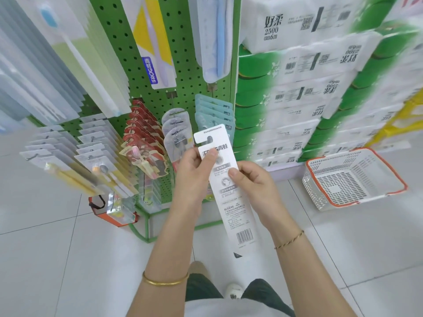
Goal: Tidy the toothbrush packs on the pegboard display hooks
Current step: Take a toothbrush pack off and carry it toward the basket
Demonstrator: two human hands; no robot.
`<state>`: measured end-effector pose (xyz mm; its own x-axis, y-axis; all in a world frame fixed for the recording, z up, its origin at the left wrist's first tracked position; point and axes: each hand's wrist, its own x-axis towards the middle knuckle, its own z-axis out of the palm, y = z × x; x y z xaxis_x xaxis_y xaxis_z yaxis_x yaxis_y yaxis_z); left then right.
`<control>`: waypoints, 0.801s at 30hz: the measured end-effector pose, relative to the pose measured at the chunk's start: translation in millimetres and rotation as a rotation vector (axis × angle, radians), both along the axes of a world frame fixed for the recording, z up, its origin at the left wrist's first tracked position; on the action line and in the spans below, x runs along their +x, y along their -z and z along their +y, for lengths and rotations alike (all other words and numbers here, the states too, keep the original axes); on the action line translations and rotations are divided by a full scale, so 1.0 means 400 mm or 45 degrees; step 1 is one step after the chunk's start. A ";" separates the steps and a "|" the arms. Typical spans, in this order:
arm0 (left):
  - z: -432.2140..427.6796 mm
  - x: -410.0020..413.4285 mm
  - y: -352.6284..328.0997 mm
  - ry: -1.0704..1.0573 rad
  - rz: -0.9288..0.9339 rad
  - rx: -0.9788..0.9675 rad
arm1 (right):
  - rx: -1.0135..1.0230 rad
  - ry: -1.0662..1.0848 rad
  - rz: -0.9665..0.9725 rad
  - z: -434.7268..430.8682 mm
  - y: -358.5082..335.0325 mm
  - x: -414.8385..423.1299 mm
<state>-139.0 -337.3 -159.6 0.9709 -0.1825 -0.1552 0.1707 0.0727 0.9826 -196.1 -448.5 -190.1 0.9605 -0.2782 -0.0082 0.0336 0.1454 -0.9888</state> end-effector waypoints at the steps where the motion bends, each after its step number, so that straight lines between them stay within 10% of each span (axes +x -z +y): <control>1: -0.003 0.002 0.008 0.031 0.008 0.016 | 0.020 0.022 0.018 -0.001 0.009 -0.004; 24: -0.523 -0.050 0.222 0.738 0.426 0.014 | -0.018 0.702 0.789 -0.385 0.135 -0.245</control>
<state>-159.2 -546.6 -248.5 0.6150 -0.6570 -0.4359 0.4750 -0.1326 0.8699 -294.2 -602.5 -244.0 0.5089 -0.7118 -0.4841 -0.4549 0.2550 -0.8532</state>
